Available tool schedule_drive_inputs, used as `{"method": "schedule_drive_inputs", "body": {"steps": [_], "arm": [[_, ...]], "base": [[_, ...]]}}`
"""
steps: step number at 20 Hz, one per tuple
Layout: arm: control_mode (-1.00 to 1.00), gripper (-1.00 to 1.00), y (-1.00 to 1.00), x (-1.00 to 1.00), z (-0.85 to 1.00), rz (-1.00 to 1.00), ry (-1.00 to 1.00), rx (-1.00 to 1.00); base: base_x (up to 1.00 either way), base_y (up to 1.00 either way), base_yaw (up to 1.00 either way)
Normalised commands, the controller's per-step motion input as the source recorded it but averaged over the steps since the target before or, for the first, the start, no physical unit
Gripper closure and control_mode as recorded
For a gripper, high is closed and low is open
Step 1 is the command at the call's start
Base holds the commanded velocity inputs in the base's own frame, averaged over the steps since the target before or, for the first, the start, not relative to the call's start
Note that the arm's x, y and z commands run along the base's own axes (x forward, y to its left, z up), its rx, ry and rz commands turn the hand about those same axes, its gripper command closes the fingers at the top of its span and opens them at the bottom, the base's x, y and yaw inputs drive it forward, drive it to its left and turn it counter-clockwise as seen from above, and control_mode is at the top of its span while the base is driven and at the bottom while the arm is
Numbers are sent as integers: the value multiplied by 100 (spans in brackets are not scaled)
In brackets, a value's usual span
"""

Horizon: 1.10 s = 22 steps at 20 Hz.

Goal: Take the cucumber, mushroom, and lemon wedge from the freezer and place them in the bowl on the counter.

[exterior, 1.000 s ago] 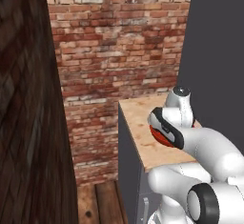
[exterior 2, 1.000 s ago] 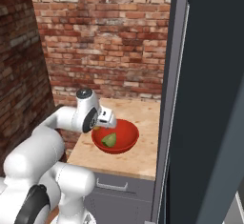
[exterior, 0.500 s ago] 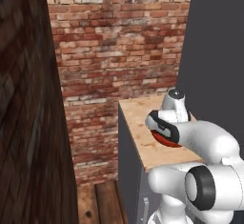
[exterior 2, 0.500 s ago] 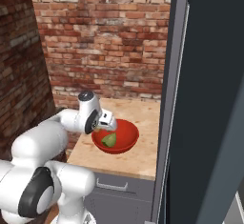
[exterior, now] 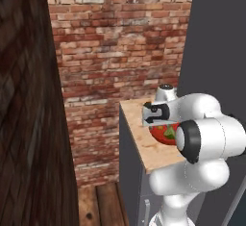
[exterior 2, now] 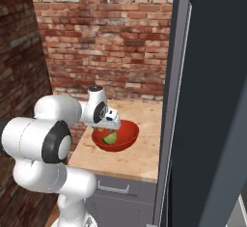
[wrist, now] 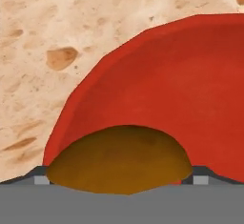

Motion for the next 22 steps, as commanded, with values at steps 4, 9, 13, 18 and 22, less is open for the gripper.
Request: {"method": "schedule_drive_inputs", "body": {"steps": [4,9,13,18,22], "arm": [[-100,-100,-9,66,-8,0,5,3],[-100,-100,-47,6,-3,0,-24,5],[-100,-100,-29,-77,9,0,-34,0],[-100,-100,-6,-100,26,0,-33,0],[-100,-100,43,-74,76,0,-30,-3]], "base": [[0,0,0],[0,0,0],[0,0,0],[0,0,0],[0,0,0]]}}
